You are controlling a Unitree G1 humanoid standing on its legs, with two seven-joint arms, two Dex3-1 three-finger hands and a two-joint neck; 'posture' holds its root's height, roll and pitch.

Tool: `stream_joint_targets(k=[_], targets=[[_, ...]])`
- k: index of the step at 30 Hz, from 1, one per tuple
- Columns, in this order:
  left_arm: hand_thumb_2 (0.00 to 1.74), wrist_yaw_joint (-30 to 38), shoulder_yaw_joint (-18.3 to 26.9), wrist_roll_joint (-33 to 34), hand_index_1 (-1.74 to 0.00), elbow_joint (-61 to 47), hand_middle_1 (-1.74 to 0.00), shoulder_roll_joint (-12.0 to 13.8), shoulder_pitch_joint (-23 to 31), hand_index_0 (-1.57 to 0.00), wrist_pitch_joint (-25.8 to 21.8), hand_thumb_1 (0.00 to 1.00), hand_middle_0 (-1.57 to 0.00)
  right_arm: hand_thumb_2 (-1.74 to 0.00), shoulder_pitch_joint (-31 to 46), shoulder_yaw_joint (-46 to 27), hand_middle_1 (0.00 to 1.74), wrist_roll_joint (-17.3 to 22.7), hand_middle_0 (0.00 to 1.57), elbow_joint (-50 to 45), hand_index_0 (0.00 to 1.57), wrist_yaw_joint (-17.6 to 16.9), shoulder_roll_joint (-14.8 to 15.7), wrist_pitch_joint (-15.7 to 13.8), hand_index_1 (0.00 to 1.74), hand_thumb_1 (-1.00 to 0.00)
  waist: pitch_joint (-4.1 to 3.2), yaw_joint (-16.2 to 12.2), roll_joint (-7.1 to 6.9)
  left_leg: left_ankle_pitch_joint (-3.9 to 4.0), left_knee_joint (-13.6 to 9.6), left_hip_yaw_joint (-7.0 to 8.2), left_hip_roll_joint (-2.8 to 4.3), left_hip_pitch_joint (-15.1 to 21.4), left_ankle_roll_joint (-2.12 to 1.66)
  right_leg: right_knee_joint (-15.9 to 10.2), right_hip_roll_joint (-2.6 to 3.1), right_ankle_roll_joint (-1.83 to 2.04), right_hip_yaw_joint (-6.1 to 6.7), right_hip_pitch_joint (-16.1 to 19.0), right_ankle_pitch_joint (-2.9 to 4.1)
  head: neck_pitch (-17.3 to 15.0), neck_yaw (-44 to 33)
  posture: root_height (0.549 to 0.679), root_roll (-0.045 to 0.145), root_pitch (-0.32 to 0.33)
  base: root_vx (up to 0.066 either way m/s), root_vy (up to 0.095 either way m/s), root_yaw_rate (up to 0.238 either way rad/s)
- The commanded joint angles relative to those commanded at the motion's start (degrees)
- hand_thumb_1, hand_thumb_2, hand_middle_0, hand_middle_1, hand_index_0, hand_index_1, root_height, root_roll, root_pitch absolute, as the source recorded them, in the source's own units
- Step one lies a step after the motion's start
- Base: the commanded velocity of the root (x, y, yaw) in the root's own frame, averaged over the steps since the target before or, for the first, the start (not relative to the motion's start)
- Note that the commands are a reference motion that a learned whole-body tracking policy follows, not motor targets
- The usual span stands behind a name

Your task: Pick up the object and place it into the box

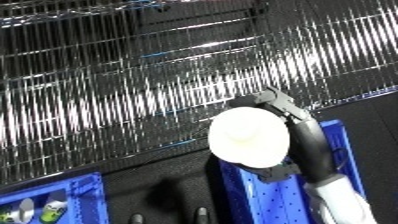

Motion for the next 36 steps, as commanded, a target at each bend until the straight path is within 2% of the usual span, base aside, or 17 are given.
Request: stream_joint_targets(k=[4,8,11,13,17,23,26,29,33,36], targets=[[0.0,0.11,0.95,2.1,0.0,1.6,0.0,-0.13,0.53,0.0,-0.31,0.0,0.0,-1.3,5.67,-3.18,1.3,0.4,1.18,-0.85,1.18,-2.71,-0.39,-3.2,1.3,-0.75,0.0,-1.54,-0.86,-0.62,0.29,0.58,0.44,0.9,0.05,-0.47,0.58,0.18,0.58,0.85,0.1,-0.03,-0.17,0.649,0.053,0.152,-0.013,-0.01,-0.158],[0.0,1.51,0.24,7.36,0.0,2.18,0.0,0.03,0.55,0.0,-2.28,0.0,0.0,-1.3,11.5,-5.64,1.3,5.27,1.18,1.8,1.18,-2.51,0.5,-5.09,1.3,-0.75,0.0,-3.08,-1.48,-1.32,0.47,1.12,0.73,2.21,0.14,-0.99,1.0,0.2,1.23,2.05,0.1,-1.07,0.63,0.65,0.05,0.139,-0.006,-0.01,-0.186],[0.0,2.46,-1.7,11.21,0.0,1.57,0.0,0.62,0.26,0.0,-3.62,0.0,0.0,-1.3,14.83,-6.29,1.3,4.93,1.18,6.46,1.18,-2.86,0.7,-7.03,1.3,-0.75,0.0,-3.88,-1.57,-1.84,0.73,1.4,0.81,3.03,0.18,-1.3,1.17,0.24,1.58,2.82,0.19,-1.49,3.49,0.651,0.05,0.129,-0.001,-0.011,-0.165],[0.0,2.59,-2.71,10.05,0.0,1.05,0.0,0.82,0.16,0.0,-3.49,0.0,0.0,-1.3,16.14,-6.35,1.3,4.74,1.18,11.14,1.18,-3.12,0.12,-7.81,1.3,-0.75,0.0,-4.11,-1.4,-2.21,0.97,1.46,0.8,3.45,0.25,-1.36,1.18,0.24,1.72,3.23,0.25,-1.91,6.45,0.651,0.05,0.122,0.004,-0.014,-0.125],[0.0,2.03,-3.31,6.84,0.0,1.16,0.0,1.04,0.14,0.0,-3.06,0.0,0.0,-1.3,16.73,-6.59,1.3,8.78,1.18,22.37,1.18,-0.91,-0.92,-7.72,1.3,-0.75,0.0,-3.96,-0.86,-2.85,1.41,1.29,0.55,3.94,0.38,-1.33,1.06,0.03,1.86,3.79,0.25,-2.48,13.45,0.651,0.054,0.112,0.0,-0.02,-0.053],[0.0,0.66,-5.28,7.15,0.0,2.52,0.0,1.04,0.81,0.0,-3.88,0.0,0.0,-1.3,13.97,-8.0,1.3,16.09,1.18,39.65,1.18,4.73,-1.89,-5.04,1.3,-0.75,0.0,-3.15,0.71,-3.1,1.42,0.78,-0.34,4.49,0.56,-1.16,0.92,-0.53,1.94,4.32,0.13,-3.23,23.72,0.652,0.061,0.101,-0.005,-0.006,-0.024],[0.0,-0.48,-6.03,7.19,0.0,3.8,0.0,0.67,1.0,0.0,-4.36,0.0,0.0,-1.04,12.56,-9.26,1.04,18.31,0.94,47.86,0.94,7.33,-1.75,-4.47,1.04,-0.6,0.0,-2.78,1.79,-3.03,1.1,0.54,-0.97,5.0,0.69,-1.28,0.77,-0.65,1.99,4.66,0.14,-3.44,27.97,0.652,0.065,0.096,0.005,0.023,0.016],[0.0,-1.32,-6.56,7.19,0.0,4.59,0.0,0.34,0.88,0.0,-4.58,0.0,0.0,-0.78,10.88,-9.9,0.78,19.39,0.71,54.56,0.71,9.3,-1.72,-3.55,0.78,-0.45,0.0,-2.58,2.7,-2.87,0.77,0.39,-1.49,5.39,0.8,-1.38,0.67,-0.68,2.08,4.79,0.25,-5.74,31.5,0.653,0.069,0.091,0.001,0.031,0.017],[0.0,-2.37,-7.49,7.15,0.0,5.59,0.0,-0.28,0.36,0.0,-4.79,0.0,0.0,-0.44,9.24,-10.2,0.44,18.4,0.39,60.64,0.39,10.03,-1.96,-2.89,0.44,-0.25,0.0,-2.42,3.45,-2.79,0.72,0.18,-1.93,5.62,0.73,-1.64,0.41,-0.59,2.16,4.88,0.63,-8.89,33.8,0.653,0.073,0.087,-0.001,0.015,0.043],[0.0,-2.84,-8.31,7.26,0.0,6.02,0.0,-0.65,0.24,0.0,-5.16,0.0,0.0,-0.17,8.94,-10.19,0.17,17.12,0.16,62.73,0.16,9.65,-1.84,-2.53,0.17,-0.1,0.0,-2.42,3.85,-2.72,0.69,0.11,-2.06,5.86,0.61,-1.81,0.18,-0.45,2.19,4.98,0.91,-9.57,33.86,0.653,0.075,0.083,0.008,0.008,0.032]])
